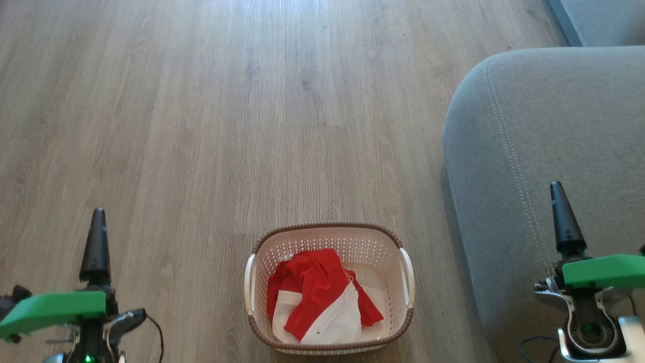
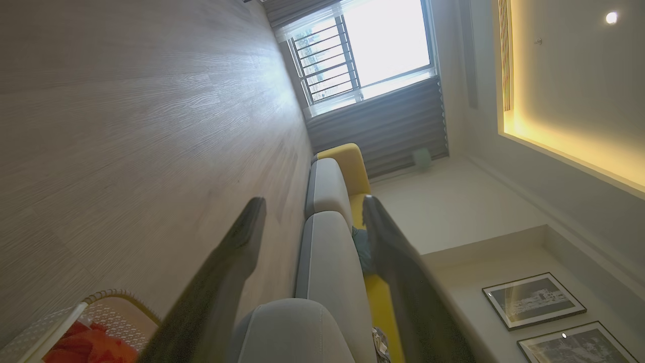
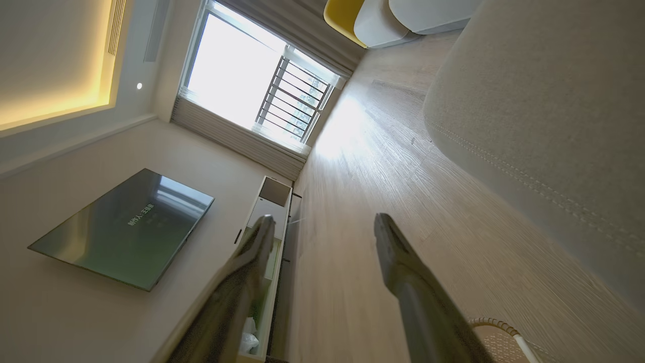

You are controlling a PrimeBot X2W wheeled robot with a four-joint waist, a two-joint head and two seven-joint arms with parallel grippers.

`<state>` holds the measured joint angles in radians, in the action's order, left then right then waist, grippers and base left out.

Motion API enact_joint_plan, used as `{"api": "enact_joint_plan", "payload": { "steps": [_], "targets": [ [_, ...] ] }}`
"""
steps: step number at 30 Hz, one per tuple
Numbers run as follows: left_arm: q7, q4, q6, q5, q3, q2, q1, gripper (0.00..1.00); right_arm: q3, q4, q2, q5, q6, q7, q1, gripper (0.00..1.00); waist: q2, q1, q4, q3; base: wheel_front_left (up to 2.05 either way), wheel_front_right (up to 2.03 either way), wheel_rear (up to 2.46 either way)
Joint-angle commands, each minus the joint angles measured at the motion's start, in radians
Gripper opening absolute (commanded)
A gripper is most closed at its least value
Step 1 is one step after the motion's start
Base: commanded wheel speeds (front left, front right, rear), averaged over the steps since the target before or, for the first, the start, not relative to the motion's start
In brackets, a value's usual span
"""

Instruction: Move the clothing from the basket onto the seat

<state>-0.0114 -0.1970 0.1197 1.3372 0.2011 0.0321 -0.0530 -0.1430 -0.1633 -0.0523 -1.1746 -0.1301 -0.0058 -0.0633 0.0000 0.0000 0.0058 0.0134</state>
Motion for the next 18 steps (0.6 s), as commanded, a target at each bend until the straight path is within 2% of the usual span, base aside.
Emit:
{"api": "enact_joint_plan", "payload": {
  "steps": [1,10,18],
  "targets": [
    [-0.01,0.052,0.003,-0.027,0.026,0.009,-0.063,1.0,0.011,0.052,0.0,0.039,0.0,-0.011,-0.058,1.0,0.0,0.0,0.0,0.001,0.0,0.0,0.0],
    [-0.036,0.153,-0.06,-0.172,0.021,0.01,-0.077,1.0,0.047,0.106,0.0,0.198,0.0,-0.038,-0.073,1.0,0.0,0.0,0.0,0.006,0.0,0.0,0.0],
    [-0.059,0.238,-0.125,-0.392,-0.097,0.011,-0.055,1.0,0.079,0.133,0.0,0.344,0.0,-0.062,-0.078,1.0,0.0,0.0,0.003,0.009,0.0,0.0,0.0]
  ]
}}
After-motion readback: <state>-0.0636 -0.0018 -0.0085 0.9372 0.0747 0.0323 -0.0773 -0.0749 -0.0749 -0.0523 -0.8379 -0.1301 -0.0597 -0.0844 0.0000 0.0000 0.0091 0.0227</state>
